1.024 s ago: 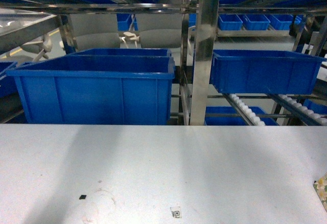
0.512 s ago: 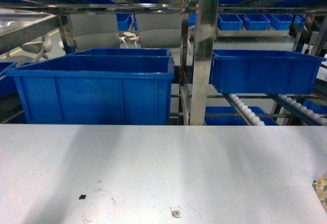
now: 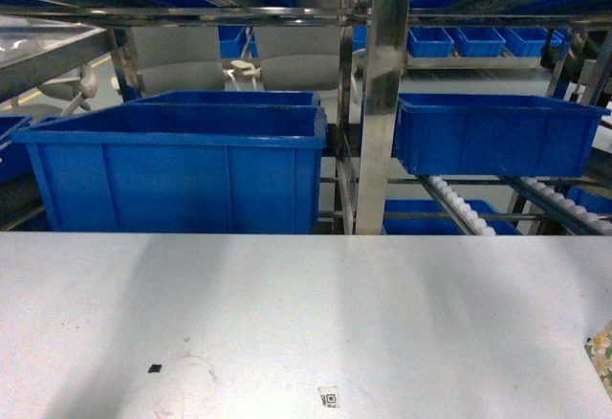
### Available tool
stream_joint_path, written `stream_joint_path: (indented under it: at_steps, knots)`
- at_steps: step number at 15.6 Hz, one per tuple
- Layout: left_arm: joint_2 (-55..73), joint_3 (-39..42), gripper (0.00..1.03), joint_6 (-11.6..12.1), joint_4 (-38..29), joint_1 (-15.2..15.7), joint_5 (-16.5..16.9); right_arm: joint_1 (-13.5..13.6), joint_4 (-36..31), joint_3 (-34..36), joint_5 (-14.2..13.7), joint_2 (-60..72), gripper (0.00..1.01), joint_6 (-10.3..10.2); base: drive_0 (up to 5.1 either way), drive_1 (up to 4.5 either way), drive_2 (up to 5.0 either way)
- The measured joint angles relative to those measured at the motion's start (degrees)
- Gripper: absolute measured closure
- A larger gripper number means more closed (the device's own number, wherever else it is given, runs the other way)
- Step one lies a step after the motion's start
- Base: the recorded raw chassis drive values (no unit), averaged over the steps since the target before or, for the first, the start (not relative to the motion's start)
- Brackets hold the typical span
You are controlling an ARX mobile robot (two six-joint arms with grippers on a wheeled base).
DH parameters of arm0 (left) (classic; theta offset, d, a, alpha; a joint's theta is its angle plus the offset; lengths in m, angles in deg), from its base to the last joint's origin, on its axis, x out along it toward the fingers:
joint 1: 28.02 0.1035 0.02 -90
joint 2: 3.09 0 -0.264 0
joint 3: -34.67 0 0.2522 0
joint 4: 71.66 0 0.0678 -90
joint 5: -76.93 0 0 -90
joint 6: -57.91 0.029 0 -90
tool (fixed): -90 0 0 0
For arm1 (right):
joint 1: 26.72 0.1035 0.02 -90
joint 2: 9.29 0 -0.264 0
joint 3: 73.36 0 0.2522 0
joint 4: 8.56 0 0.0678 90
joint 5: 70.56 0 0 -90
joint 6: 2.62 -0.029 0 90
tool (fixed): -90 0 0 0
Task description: Move flower gift bag to table near conveyor
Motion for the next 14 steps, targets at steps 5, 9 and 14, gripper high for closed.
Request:
stream_joint_path:
  at_steps: [5, 9, 14]
  knots:
    - [0.0, 0.0, 1.01, 0.0, 0.0, 0.0, 0.0, 2.45, 0.55, 0.98, -5.18, -1.18, 0.03, -2.25, 0.0, 0.0, 0.0]
    - [0.22, 0.0, 1.01, 0.0, -0.37, -0.2, -0.09, 2.45, 0.44, 0.98, -5.16, -1.2, 0.03, -2.58, 0.0, 0.0, 0.0]
    - [18.97, -3.19, 1.01, -1.81, -11.5, -8.61, -5.16, 2.45, 0.44, 0.98, -5.16, -1.2, 0.03, -2.6, 0.0, 0.0, 0.0]
